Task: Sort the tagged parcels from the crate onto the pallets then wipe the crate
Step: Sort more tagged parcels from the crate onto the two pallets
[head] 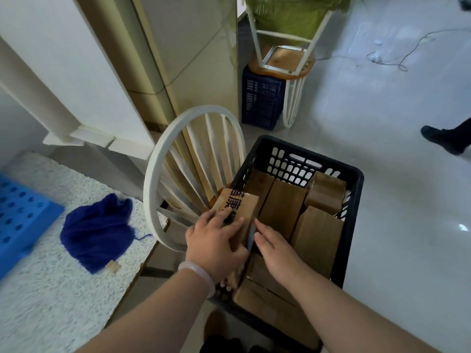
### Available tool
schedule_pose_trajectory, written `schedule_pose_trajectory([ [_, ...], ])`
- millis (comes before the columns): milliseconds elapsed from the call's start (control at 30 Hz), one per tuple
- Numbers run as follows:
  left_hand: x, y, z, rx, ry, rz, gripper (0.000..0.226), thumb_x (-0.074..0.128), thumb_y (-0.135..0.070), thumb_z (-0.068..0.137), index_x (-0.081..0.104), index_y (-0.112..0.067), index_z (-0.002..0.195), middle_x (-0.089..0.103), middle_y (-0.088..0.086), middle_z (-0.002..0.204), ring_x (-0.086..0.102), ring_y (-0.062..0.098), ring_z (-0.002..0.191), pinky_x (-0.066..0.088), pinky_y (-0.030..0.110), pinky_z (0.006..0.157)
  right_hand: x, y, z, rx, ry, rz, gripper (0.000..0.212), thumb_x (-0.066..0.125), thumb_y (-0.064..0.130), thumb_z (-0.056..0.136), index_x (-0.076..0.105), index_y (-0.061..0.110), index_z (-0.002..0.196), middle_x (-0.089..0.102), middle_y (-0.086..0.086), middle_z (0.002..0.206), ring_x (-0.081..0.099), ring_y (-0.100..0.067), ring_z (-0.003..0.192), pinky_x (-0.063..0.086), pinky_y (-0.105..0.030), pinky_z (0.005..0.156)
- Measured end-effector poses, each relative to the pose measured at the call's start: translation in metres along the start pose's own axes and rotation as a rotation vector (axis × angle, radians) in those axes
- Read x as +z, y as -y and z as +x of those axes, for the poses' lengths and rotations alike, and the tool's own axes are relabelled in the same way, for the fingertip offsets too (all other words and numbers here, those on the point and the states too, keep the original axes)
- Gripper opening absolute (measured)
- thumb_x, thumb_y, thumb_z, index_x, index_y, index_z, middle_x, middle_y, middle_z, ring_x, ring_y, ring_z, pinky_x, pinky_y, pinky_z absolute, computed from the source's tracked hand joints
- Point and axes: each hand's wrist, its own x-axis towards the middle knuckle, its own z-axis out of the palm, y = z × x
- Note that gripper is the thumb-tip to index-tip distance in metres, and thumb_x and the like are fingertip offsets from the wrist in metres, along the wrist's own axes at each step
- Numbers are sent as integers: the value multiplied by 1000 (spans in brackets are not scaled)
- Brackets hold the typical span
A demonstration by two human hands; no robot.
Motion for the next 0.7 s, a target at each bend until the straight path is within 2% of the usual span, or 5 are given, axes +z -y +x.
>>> schedule_pose_trajectory([
  [167, -33, -9, -8, -93, -224, -562, 57, 52, -53, 74, 55, -52, 131, 40, -23, 149, 36, 12, 139, 37, 49, 112, -23, 18, -15, 45, -42, 56, 61, 40, 46, 101, 11, 40, 154, 29, 2, 156, 36, -20, 138, 32, -42, 114],
  [367, -53, -37, -14, -116, -151, -1103, 51, 61, -31, 87, 51, -53, 131, 49, -10, 140, 57, 17, 118, 56, 28, 84, -54, 38, -41, -41, -148, 126, 60, 42, 41, 102, 11, 42, 154, 37, 2, 149, 44, -9, 113, 38, -27, 88],
  [467, -57, -48, -12, -60, -81, -1113, 64, 62, -28, 94, 32, -49, 147, 48, -5, 143, 59, 19, 116, 59, 33, 83, -65, 44, -52, -97, -229, 35, 60, 44, 41, 101, 14, 44, 153, 33, 4, 150, 44, -13, 119, 44, -26, 84],
  [567, -63, -61, -12, -34, -13, -1021, 77, 65, -31, 91, 19, -55, 147, 44, -6, 147, 58, 20, 120, 58, 41, 89, -76, 46, -63, -146, -317, -10, 62, 47, 37, 101, 15, 42, 154, 26, 6, 154, 33, -17, 137, 41, -31, 99],
  [700, -71, -76, -14, 49, -4, -852, 82, 58, -24, 96, 5, -60, 148, 17, -8, 159, 34, 21, 140, 48, 30, 101, -90, 45, -70, -218, -409, -49, 54, 45, 37, 102, 23, 45, 150, 30, 7, 148, 38, -8, 128, 46, -20, 93],
])
